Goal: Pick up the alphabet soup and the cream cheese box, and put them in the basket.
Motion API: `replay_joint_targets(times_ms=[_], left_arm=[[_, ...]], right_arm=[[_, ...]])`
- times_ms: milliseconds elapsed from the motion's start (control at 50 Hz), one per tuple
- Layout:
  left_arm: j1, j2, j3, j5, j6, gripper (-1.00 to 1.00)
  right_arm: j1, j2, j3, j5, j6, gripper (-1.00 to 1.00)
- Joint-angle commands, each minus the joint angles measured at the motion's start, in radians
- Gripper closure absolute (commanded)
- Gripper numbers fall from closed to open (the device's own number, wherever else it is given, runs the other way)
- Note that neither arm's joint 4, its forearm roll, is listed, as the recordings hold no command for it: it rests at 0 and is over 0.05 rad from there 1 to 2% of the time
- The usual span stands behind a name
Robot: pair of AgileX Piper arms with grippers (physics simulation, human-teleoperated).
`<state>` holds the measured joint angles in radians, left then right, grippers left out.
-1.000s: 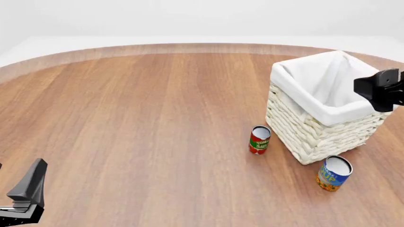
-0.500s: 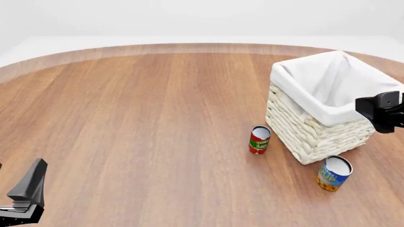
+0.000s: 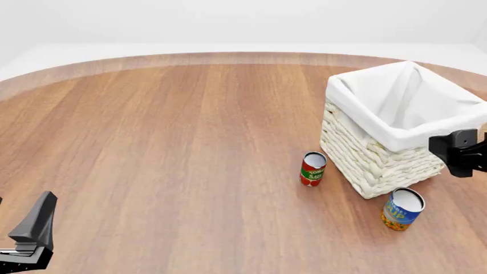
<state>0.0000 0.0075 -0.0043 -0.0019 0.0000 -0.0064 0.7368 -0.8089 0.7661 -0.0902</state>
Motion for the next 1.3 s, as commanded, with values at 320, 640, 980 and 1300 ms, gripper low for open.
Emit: replay_joint_targets(times_ms=[320,640,980,1300], left_arm=[[0.0,0.0,0.0,0.0,0.0,-1.0],[0.0,0.0,0.0,0.0,0.0,-1.0],[0.0,0.0,0.0,0.0,0.0,-1.0],[0.0,0.0,0.0,0.0,0.0,-1.0]], right_arm=[[-0.027,-0.02,0.062,0.003,0.014,-1.0],[-0.026,-0.025,0.087,0.017,0.035,-1.0],[-0.027,-0.027,0.085,0.023,0.031,-1.0],[-0.056,0.024,0.182,-0.127,0.04,-1.0]])
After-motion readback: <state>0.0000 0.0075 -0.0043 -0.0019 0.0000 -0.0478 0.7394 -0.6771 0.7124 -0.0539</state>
